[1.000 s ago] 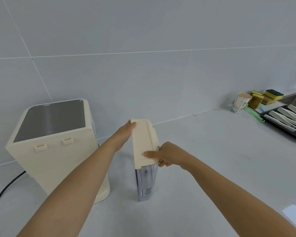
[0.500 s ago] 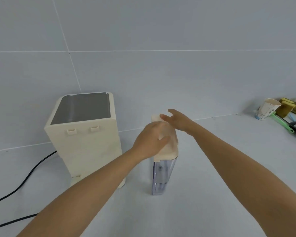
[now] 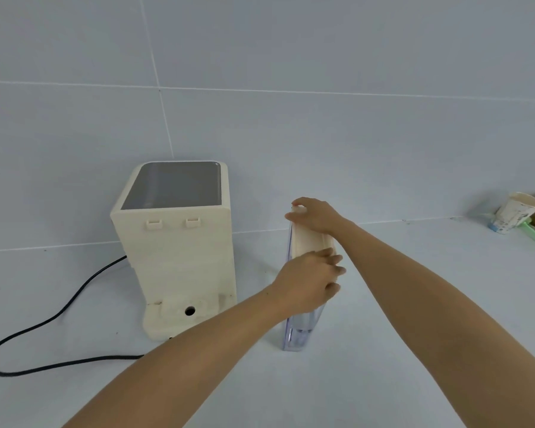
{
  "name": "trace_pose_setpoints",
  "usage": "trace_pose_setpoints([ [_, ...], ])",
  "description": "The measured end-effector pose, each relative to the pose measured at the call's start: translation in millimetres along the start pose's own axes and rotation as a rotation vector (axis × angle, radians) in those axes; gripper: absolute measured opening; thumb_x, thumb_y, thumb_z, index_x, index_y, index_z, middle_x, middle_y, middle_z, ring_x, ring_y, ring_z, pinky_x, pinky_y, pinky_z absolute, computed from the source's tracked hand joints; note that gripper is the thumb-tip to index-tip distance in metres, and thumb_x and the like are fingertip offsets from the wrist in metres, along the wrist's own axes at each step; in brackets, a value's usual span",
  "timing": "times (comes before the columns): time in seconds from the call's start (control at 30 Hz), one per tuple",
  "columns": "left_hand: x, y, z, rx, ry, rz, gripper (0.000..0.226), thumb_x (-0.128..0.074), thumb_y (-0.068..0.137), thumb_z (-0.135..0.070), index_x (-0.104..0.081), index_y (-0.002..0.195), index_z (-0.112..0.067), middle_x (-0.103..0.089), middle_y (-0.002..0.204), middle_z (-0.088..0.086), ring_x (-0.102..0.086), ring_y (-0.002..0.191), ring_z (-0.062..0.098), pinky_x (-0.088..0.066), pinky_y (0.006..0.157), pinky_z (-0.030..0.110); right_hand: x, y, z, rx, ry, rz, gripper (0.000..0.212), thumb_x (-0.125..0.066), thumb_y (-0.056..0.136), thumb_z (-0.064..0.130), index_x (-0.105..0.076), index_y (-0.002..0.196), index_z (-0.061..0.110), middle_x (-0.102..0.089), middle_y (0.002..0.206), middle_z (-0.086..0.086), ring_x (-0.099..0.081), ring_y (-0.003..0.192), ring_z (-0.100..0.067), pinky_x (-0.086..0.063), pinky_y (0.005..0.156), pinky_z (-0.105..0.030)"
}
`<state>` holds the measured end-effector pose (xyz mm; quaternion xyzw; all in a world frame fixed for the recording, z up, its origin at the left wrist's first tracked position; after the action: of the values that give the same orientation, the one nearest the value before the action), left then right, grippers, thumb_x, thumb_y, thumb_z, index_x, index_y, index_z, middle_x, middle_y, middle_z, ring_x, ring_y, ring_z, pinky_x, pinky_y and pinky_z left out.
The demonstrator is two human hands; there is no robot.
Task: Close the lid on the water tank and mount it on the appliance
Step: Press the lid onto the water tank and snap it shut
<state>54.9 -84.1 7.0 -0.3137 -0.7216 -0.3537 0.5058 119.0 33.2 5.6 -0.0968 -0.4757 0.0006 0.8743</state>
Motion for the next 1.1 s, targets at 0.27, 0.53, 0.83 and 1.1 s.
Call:
trace_pose_setpoints([
  [0.27, -2.4, -15.2, 8.0, -0.072, 0.050, -0.007, 0.034, -0.035, 0.088, -0.013, -0.048, 0.118, -0.004, -0.042, 0.141, 0.004, -0.036, 0.126, 0.016, -0.036, 0.092, 0.035, 6.9, -3.2, -14.0, -0.125, -0.084, -0.094, 0.045, -0.047, 0.080, 0.039, -0.046, 0.120, 0.018, -0.055, 0.104, -0.004, -0.048, 0.086, -0.023, -0.037, 0.072, -0.033],
  [0.53, -8.9, -27.7, 34.3, 0.048, 0.168, 0.096, 0.054, -0.033, 0.094, -0.025, -0.009, 0.142, -0.015, -0.010, 0.155, 0.002, -0.009, 0.141, 0.010, 0.000, 0.111, 0.025, 17.0, -14.0, -40.6, -0.213, -0.250, -0.178, 0.040, -0.033, 0.086, 0.039, -0.045, 0.110, 0.009, -0.050, 0.090, -0.010, -0.046, 0.081, -0.029, -0.032, 0.069, -0.034],
  [0.83, 11.7, -37.0, 82.6, 0.240, 0.131, 0.102, 0.056, -0.037, 0.093, -0.028, -0.011, 0.141, -0.017, -0.007, 0.155, 0.000, -0.006, 0.141, 0.010, -0.001, 0.103, 0.017, 23.3, -36.3, -77.1, -0.311, -0.180, -0.164, 0.033, -0.026, 0.086, 0.040, -0.044, 0.083, 0.012, -0.044, 0.067, -0.002, -0.046, 0.070, -0.024, -0.030, 0.069, -0.032],
  [1.1, 14.0, -31.1, 105.4, 0.349, -0.034, 0.080, 0.066, -0.048, 0.089, -0.028, -0.009, 0.141, -0.016, -0.003, 0.155, -0.002, -0.005, 0.141, 0.010, -0.012, 0.111, 0.026, 19.2, -55.7, -89.1, -0.332, -0.131, -0.122, 0.038, -0.023, 0.085, 0.041, -0.045, 0.074, 0.012, -0.059, 0.061, -0.008, -0.059, 0.051, -0.020, -0.035, 0.058, -0.026],
])
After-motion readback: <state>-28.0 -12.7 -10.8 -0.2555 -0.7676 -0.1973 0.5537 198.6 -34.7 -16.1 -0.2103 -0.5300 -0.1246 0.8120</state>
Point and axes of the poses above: each hand's wrist, its own y-axis towards the middle knuckle, its own x-axis out of the back of the hand, z = x × y, the point moved 6 cm from there along y, towards the middle knuckle
